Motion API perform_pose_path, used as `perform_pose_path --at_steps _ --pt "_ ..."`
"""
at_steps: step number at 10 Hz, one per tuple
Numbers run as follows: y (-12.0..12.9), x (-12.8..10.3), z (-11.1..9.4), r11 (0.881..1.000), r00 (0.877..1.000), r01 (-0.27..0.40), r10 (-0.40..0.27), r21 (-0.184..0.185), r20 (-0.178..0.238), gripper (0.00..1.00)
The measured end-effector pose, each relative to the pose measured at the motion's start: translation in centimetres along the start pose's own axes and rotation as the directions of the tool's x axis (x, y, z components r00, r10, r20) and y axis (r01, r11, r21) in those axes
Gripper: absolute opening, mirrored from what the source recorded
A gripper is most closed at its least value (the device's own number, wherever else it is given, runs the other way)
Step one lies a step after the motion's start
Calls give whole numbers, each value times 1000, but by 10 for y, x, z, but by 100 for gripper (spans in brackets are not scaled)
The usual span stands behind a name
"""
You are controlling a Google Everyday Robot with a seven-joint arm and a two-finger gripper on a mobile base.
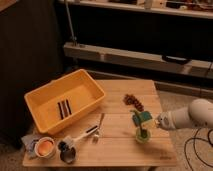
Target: Place pepper in plastic cup
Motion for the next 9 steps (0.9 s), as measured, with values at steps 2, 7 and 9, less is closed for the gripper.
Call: perform_pose_path --at_steps 2,7,9 --pt "-4 -4 -6 1000 999 7 -5 -30 52 0" --pt "-13 -7 -7 998 995 7 1 -67 104 0" --pt "-12 -3 -6 995 995 11 0 -101 103 0"
